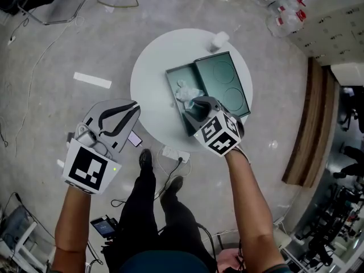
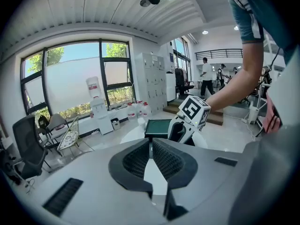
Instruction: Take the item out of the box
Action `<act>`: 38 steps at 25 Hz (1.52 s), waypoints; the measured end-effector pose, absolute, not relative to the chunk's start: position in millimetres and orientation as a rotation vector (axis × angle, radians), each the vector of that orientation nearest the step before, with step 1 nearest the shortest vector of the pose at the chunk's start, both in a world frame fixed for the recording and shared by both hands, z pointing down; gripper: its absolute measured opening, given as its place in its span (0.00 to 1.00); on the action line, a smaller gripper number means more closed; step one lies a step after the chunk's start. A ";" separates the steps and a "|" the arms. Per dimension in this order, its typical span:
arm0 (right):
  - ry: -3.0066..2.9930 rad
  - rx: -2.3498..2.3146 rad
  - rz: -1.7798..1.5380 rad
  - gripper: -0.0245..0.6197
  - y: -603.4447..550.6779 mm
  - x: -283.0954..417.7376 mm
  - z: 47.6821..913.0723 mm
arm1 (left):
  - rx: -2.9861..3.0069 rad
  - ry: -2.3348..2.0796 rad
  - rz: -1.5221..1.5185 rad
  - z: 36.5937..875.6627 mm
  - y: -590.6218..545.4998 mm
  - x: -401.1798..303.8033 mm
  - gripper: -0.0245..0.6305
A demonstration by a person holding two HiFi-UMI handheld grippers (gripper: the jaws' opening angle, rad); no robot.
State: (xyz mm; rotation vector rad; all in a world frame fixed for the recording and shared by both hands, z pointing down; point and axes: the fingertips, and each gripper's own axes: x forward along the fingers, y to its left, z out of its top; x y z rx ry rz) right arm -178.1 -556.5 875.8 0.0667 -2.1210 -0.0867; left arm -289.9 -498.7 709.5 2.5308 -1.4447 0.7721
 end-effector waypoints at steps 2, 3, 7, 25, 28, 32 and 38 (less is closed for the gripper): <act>-2.077 0.047 -0.134 0.29 -558.1 -177.3 892.9 | 2.519 -1.445 0.760 720.2 -500.6 -294.0 0.09; -2.056 0.037 -0.157 0.29 -558.5 -177.0 900.5 | 2.515 -1.445 0.755 724.9 -501.1 -296.0 0.09; -1.987 0.007 -0.241 0.29 -561.1 -178.6 923.0 | 2.500 -1.445 0.740 739.1 -501.6 -304.0 0.09; -2.101 0.094 -0.259 0.10 -547.8 -189.8 836.9 | 2.521 -1.496 0.741 688.4 -493.7 -301.7 0.09; -2.149 0.127 -0.250 0.10 -543.3 -190.5 801.0 | 2.535 -1.513 0.744 666.8 -490.5 -297.5 0.09; -2.218 0.184 -0.234 0.10 -532.2 -186.8 748.0 | 2.560 -1.539 0.747 632.3 -479.9 -290.9 0.09; -2.334 0.298 -0.179 0.10 -509.4 -170.8 661.8 | 2.600 -1.576 0.762 571.6 -454.9 -279.2 0.09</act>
